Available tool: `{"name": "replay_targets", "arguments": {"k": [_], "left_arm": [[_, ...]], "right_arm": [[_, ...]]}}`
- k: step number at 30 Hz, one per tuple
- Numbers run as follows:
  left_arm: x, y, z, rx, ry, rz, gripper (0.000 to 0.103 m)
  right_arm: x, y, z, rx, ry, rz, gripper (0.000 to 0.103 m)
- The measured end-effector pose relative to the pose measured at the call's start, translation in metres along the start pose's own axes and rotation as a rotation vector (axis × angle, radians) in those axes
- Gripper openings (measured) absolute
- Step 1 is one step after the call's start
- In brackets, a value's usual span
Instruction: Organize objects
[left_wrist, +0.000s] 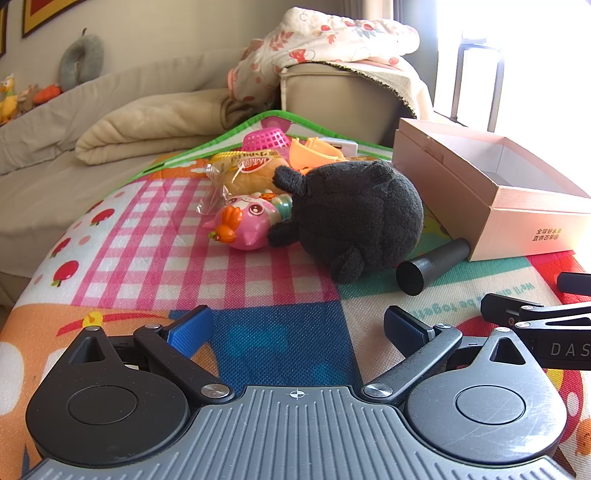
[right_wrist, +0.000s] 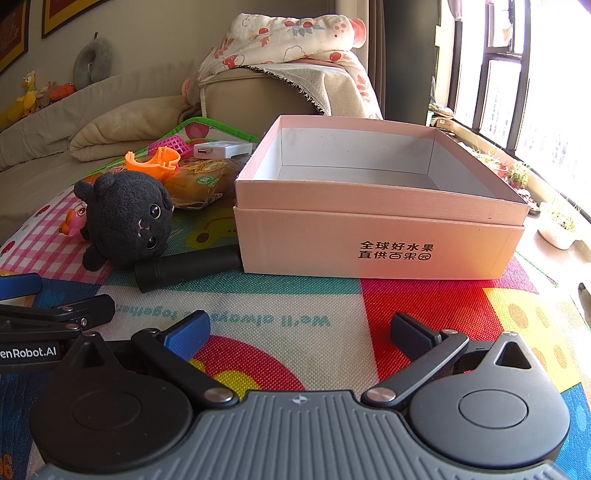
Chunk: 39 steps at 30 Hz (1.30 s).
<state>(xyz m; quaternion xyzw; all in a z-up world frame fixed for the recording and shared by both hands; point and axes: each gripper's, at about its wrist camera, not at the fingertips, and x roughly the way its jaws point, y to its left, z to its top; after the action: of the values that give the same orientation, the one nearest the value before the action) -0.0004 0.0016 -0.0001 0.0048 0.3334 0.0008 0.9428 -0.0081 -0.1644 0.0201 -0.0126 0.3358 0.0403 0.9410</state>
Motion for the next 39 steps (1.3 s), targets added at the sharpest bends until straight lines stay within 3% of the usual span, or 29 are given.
{"name": "replay_targets", "arguments": {"k": [39], "left_arm": [[-0.0009,0.0015,0.0007,0.003,0.001,0.001,0.103]], "right_arm": [[-0.0007,-0.0011,0.0002,0.004,0.001,0.003,0.103]]}}
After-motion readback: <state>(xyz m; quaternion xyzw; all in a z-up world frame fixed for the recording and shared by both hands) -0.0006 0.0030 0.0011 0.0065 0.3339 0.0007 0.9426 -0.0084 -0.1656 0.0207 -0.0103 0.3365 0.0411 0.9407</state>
